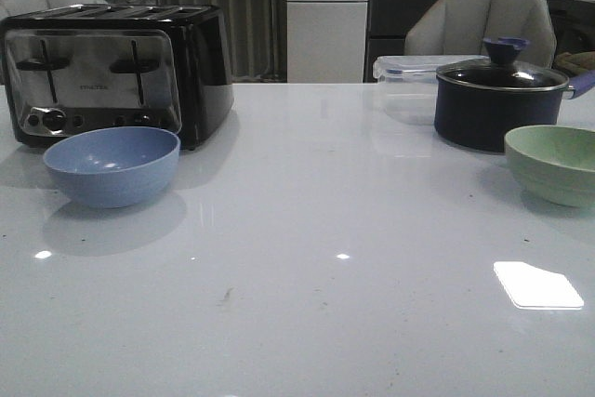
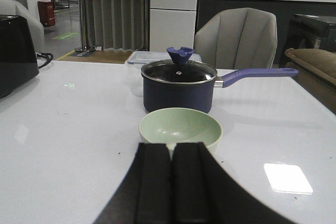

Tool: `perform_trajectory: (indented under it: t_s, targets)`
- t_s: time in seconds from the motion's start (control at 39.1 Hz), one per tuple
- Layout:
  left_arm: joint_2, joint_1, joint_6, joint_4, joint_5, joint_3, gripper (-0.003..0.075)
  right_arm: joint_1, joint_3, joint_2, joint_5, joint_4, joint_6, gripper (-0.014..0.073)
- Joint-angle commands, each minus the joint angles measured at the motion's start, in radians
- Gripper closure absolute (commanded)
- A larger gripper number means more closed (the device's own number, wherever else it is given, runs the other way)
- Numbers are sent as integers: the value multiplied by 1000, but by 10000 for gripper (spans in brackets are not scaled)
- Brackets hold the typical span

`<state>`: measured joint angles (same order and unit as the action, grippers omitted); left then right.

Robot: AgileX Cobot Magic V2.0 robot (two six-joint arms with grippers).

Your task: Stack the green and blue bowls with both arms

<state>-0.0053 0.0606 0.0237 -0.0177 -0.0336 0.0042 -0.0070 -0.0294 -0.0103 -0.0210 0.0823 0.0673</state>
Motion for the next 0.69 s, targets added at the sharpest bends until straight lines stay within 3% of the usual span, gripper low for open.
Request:
perform_trajectory:
  t_s: [0.0,0.67]
  targets:
    - [-16,6,8,6,96,7,622,-2,6,-19,83,-4,2,589]
    - [-16,6,8,6,96,7,622,-2,6,-19,91,-4,2,589]
